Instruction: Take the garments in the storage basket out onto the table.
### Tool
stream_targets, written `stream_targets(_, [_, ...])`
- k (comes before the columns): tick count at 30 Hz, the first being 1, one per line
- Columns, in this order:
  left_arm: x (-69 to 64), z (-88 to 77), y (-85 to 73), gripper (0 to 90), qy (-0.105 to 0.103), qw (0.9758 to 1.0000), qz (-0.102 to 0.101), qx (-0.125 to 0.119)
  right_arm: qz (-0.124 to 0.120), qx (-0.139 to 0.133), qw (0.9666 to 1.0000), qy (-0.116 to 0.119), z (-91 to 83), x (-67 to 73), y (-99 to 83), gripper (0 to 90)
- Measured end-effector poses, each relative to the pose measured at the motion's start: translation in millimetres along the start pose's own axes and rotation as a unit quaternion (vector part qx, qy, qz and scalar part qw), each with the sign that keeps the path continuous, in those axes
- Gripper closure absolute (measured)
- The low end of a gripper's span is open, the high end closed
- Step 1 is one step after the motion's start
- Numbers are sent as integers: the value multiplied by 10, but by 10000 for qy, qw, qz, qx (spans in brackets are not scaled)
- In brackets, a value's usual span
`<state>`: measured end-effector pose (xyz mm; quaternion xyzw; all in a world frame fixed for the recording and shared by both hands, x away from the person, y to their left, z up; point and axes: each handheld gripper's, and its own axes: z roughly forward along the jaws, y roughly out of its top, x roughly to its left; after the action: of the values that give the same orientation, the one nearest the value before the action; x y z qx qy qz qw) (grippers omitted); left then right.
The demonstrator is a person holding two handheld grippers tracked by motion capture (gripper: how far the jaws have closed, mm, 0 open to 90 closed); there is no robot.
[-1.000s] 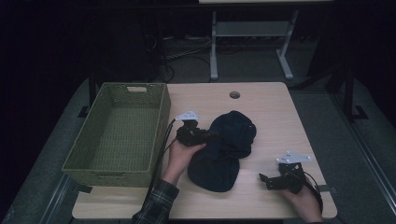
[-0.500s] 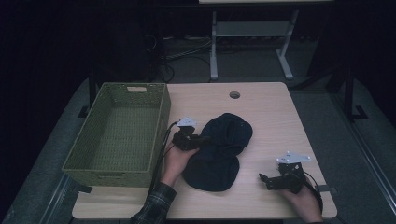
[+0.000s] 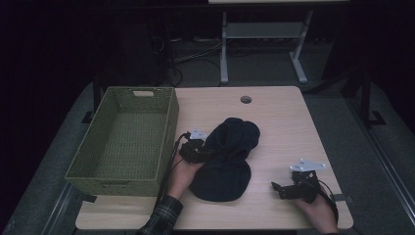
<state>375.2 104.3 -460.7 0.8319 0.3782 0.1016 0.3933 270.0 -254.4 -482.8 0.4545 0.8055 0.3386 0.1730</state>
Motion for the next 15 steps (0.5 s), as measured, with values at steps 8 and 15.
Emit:
stream_targets(8, [-25, -163, 38, 328, 145, 9998, -4, -117, 1, 1, 10000, 0, 0, 0, 0, 23])
stream_targets(15, [-74, -276, 77, 233, 133, 9997, 28, -226, 0, 1, 10000, 1, 0, 0, 0, 23])
